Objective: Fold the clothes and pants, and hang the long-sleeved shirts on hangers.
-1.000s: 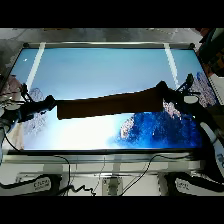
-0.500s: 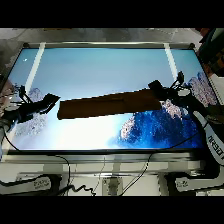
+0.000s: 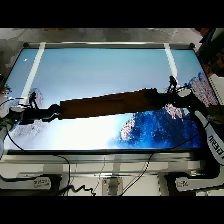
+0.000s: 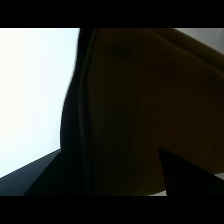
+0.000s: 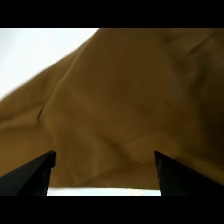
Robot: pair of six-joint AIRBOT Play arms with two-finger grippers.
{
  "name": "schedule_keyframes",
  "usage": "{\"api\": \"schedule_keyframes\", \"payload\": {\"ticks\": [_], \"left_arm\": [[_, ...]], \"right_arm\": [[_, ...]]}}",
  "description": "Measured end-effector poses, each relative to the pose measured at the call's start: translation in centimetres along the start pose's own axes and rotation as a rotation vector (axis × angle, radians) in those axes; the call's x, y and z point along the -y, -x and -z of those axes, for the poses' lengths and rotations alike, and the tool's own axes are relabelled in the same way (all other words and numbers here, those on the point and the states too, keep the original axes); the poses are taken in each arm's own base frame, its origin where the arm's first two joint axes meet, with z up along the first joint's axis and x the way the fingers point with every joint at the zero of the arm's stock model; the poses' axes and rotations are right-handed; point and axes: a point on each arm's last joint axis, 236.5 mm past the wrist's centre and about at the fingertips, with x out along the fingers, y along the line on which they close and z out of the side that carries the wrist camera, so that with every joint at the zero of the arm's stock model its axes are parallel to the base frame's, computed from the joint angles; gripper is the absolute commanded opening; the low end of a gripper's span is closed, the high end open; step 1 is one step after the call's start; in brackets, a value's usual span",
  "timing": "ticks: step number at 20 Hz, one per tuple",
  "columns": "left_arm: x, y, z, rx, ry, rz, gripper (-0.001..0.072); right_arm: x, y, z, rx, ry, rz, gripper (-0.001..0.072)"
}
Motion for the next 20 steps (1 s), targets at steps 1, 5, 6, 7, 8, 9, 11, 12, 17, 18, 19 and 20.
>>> {"api": "schedule_keyframes", "payload": {"ticks": [1,5,6,7,8,9,11,12,17,18,19,20], "left_arm": [[0.0,-0.6,0.0,0.0,-0.005,-0.01,0.0453],[0.7,-1.6,-3.3,0.086,-0.045,-0.045,0.0017],[1.7,-1.1,-5.0,0.13,-0.054,-0.031,0.0016],[2.9,-0.5,-6.5,0.162,-0.074,-0.015,0.0016],[4.3,0.4,-7.6,0.177,-0.102,0.008,0.0016],[6.3,1.6,-8.5,0.184,-0.14,0.043,0.0016],[10.2,4.3,-8.9,0.168,-0.232,0.107,0.0016],[12.2,6.0,-8.6,0.149,-0.285,0.139,0.0016],[19.7,14.6,-5.2,0.14,-0.503,0.222,0.0016],[20.7,16.0,-4.7,0.157,-0.536,0.225,0.0016],[21.6,17.4,-4.3,0.178,-0.563,0.226,0.0016],[22.1,18.7,-4.0,0.2,-0.587,0.22,0.0016]], "right_arm": [[-0.5,-0.3,0.6,-0.018,0.025,-0.004,0.0686],[-3.0,-1.6,2.6,-0.054,0.11,-0.023,0.011],[-3.6,-1.8,2.8,-0.055,0.129,-0.027,0.0012],[-4.5,-2.0,2.9,-0.053,0.148,-0.036,0.0013],[-5.5,-2.1,3.0,-0.052,0.172,-0.046,0.0013],[-6.6,-2.2,3.0,-0.048,0.195,-0.059,0.0012],[-9.4,-2.4,2.9,-0.034,0.25,-0.089,0.0012],[-10.9,-2.5,3.0,-0.026,0.278,-0.105,0.0012],[-19.1,-4.4,5.8,-0.001,0.425,-0.192,0.001],[-20.6,-5.1,7.0,-0.006,0.447,-0.209,0.001],[-22.1,-6.0,8.5,-0.018,0.464,-0.227,0.001],[-23.6,-7.1,10.4,-0.045,0.478,-0.244,0.001]]}}
